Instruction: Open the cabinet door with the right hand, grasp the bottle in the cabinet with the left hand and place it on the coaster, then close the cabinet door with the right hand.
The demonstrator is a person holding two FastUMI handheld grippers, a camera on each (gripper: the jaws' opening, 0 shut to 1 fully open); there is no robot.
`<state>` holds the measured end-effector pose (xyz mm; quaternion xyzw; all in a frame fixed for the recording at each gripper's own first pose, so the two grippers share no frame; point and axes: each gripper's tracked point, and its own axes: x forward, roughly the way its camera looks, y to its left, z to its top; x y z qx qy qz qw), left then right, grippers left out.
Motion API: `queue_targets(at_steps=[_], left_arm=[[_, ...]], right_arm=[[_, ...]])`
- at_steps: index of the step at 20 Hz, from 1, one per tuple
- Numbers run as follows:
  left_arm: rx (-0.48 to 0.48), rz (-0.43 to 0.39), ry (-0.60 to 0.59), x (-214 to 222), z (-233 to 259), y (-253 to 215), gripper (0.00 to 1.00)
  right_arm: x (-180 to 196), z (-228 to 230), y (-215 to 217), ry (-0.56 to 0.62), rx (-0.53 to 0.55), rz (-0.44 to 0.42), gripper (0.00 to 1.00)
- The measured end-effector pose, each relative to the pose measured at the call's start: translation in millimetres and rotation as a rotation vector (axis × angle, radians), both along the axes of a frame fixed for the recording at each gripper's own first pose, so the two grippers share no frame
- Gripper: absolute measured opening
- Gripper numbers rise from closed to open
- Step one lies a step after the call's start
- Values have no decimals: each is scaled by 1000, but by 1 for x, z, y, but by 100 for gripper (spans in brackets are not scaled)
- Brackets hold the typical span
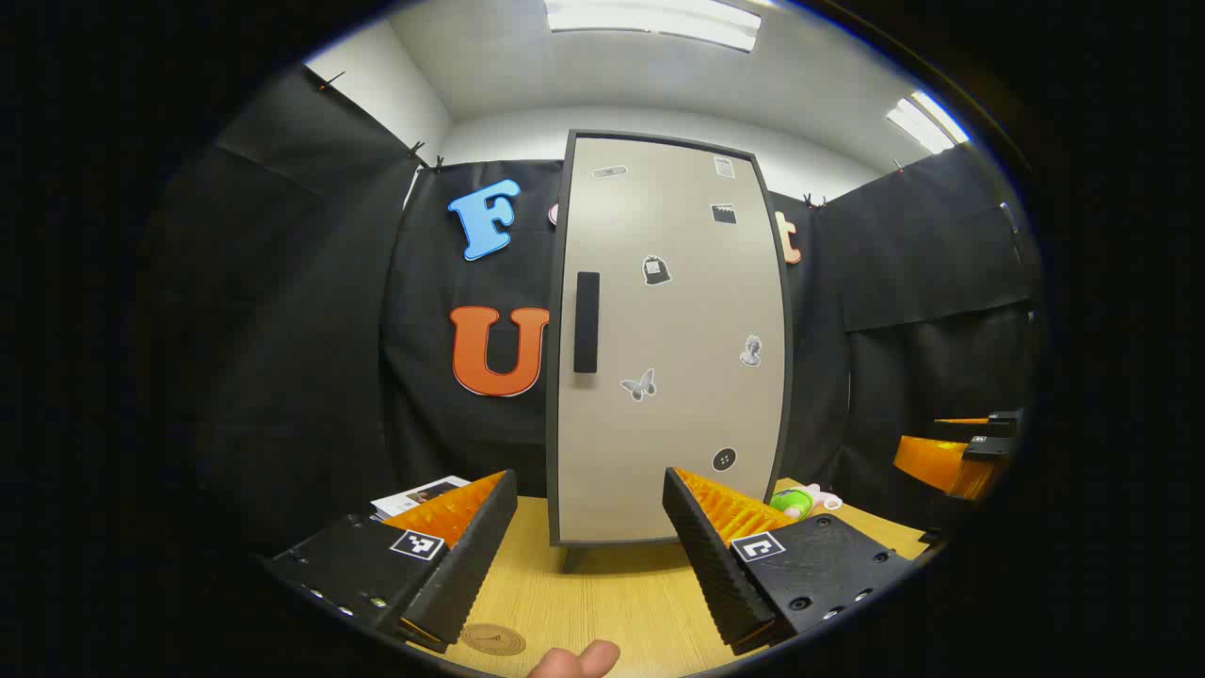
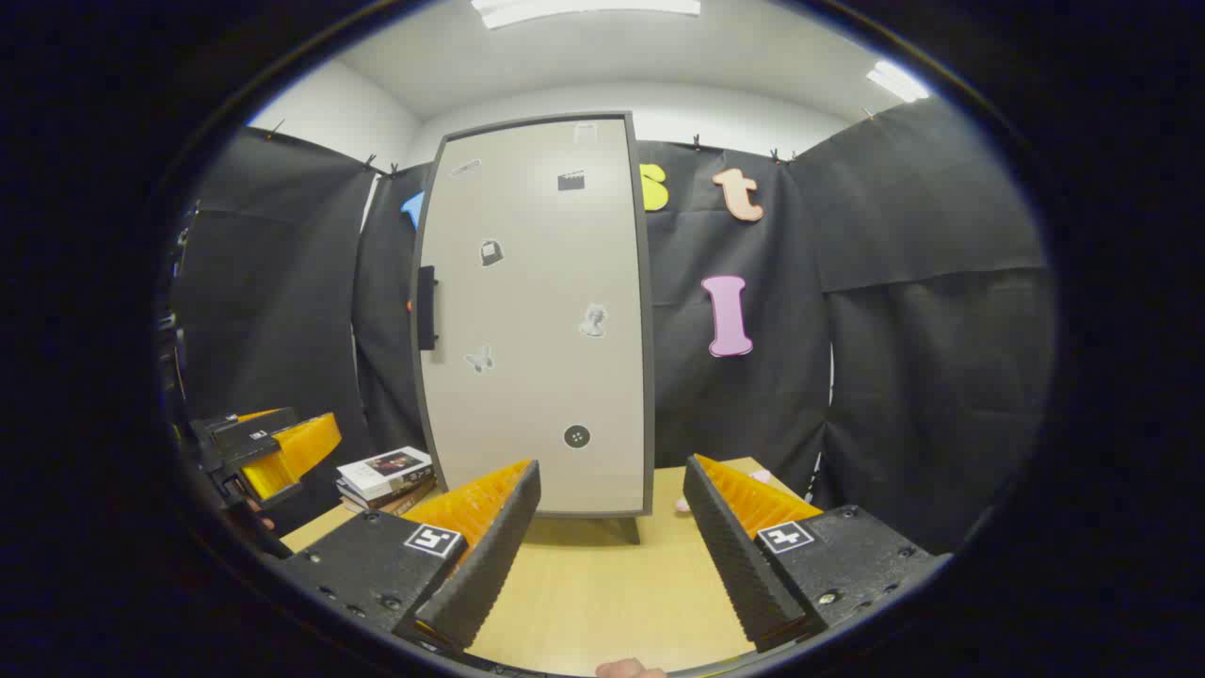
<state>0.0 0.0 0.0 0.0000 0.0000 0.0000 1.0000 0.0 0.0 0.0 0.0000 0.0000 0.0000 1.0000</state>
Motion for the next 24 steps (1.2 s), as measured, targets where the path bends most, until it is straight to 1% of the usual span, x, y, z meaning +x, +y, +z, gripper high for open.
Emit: queue_targets(at_steps=[1,3,4,5,6,7,9,10,12,13,14,24], left_arm=[[3,-2,2,-1,-1,-1,95],[4,-1,2,-1,-2,0,95],[2,-3,2,-1,-1,0,95],[1,-5,3,-1,-1,0,95],[1,-5,3,-1,-1,0,95],[1,-4,1,0,0,0,95],[-2,-5,0,0,1,1,95],[-2,-6,-1,1,2,0,95],[-3,-6,-6,1,3,1,95],[-2,-7,-7,2,3,1,95],[-1,-6,-7,2,3,1,95],[9,-6,-15,-3,7,2,95]], right_arm=[[0,1,1,-1,3,0,95],[0,1,1,-3,4,-2,95],[0,0,2,-3,4,-3,99],[0,0,2,-3,6,-3,95],[0,0,2,-3,7,-3,95],[0,0,2,-2,9,-4,99],[-1,0,1,-3,10,-6,99],[-1,-1,0,-3,9,-9,95],[-1,0,0,-6,9,-14,95],[-2,2,0,-8,11,-14,99],[-2,1,-1,-10,12,-16,95],[-6,2,-1,-16,16,-21,95]])
